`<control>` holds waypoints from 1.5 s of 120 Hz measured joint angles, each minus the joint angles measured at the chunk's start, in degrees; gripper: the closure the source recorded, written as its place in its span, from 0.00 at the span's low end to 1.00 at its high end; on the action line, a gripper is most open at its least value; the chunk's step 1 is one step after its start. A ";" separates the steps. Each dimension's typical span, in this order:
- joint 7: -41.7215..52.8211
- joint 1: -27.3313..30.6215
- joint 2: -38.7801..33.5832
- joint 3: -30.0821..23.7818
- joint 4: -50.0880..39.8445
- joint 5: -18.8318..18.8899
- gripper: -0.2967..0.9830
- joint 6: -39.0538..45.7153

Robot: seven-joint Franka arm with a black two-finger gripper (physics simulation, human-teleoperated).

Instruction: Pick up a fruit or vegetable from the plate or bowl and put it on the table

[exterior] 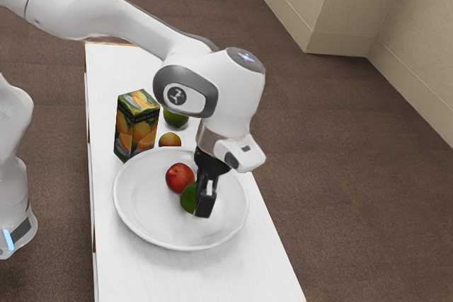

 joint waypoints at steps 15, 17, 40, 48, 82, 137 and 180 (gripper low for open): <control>0.04 -0.44 -3.92 -10.50 1.16 -3.00 0.54 -1.52; 0.04 -0.44 -4.09 -12.09 1.36 -3.54 0.54 -1.65; -0.04 -0.52 -3.25 -18.48 2.08 -6.71 0.54 -1.45; -0.06 -0.45 -1.42 -19.39 2.47 -7.01 0.54 -0.83; -0.23 1.82 -0.06 -22.19 2.96 -7.70 0.38 2.17; -0.06 3.06 -0.12 -15.24 3.40 -6.04 0.24 4.91; 1.57 3.36 1.03 2.25 3.38 -1.26 0.23 1.86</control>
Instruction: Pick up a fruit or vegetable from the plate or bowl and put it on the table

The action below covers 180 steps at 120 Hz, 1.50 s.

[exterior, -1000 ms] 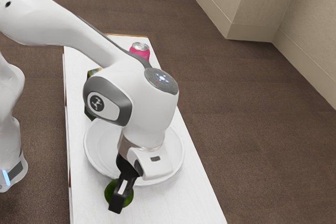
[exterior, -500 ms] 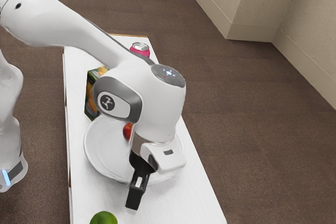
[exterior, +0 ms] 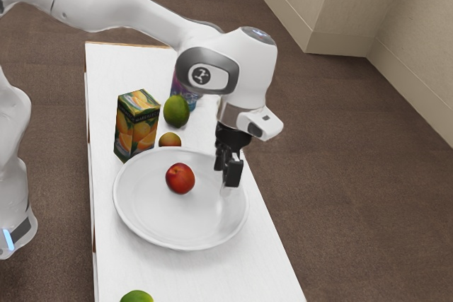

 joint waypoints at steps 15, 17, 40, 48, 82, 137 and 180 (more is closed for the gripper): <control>0.45 -0.06 -0.31 5.90 -0.22 2.10 0.23 -2.94; 0.51 -0.04 -0.50 6.48 -0.26 2.42 0.23 -3.38; 1.03 -0.24 -4.85 8.86 -3.05 4.82 0.23 -7.84; 1.17 -0.30 -5.93 9.61 -3.77 5.05 0.23 -9.17; 1.60 -0.34 -5.84 10.26 -5.42 4.59 0.23 -12.58; 1.67 -2.61 -4.64 9.72 -6.03 0.63 0.24 -15.25; 1.53 -3.92 -2.82 9.63 -6.02 -0.60 0.24 -14.79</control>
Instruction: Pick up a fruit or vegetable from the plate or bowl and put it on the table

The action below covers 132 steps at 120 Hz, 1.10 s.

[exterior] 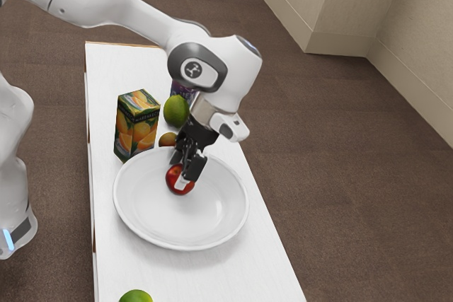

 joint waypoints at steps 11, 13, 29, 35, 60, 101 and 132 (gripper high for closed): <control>-0.03 -0.51 0.16 -0.05 -0.01 -0.10 0.23 0.10; -0.04 -0.55 0.25 -0.05 -0.01 -0.13 0.23 0.12; -0.08 -0.68 1.12 -0.06 -0.04 -0.23 0.23 0.48; -0.09 -0.85 1.41 -0.06 -0.14 -0.25 0.23 0.65; -0.14 -1.33 2.40 -0.06 -0.61 -0.29 0.26 1.80; -0.16 -1.95 3.41 -0.06 -0.54 -0.92 0.26 5.75; 0.01 -1.80 4.64 -0.06 -0.54 -1.11 0.37 7.21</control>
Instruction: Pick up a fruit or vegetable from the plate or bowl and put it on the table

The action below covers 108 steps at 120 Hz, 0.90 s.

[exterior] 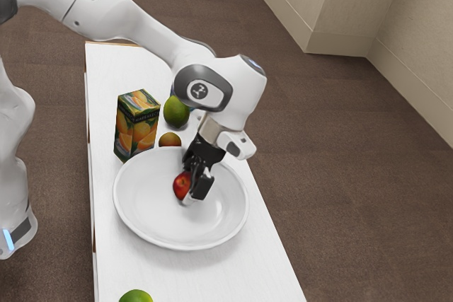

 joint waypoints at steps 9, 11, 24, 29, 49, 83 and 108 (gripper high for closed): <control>0.09 0.03 0.00 0.00 0.00 0.05 0.43 0.17; 0.11 0.03 -0.01 0.00 0.01 0.07 0.44 0.20; 0.18 0.02 -0.03 0.04 0.08 0.47 0.49 0.41; 0.19 0.07 -0.11 0.07 0.20 0.66 0.50 0.47; 0.34 -0.07 -2.27 -0.03 2.05 1.07 0.54 0.55; 0.98 -7.65 -7.32 -8.32 4.52 -2.89 0.54 -0.46; 1.19 -8.50 3.88 -16.12 13.77 -2.93 0.49 2.12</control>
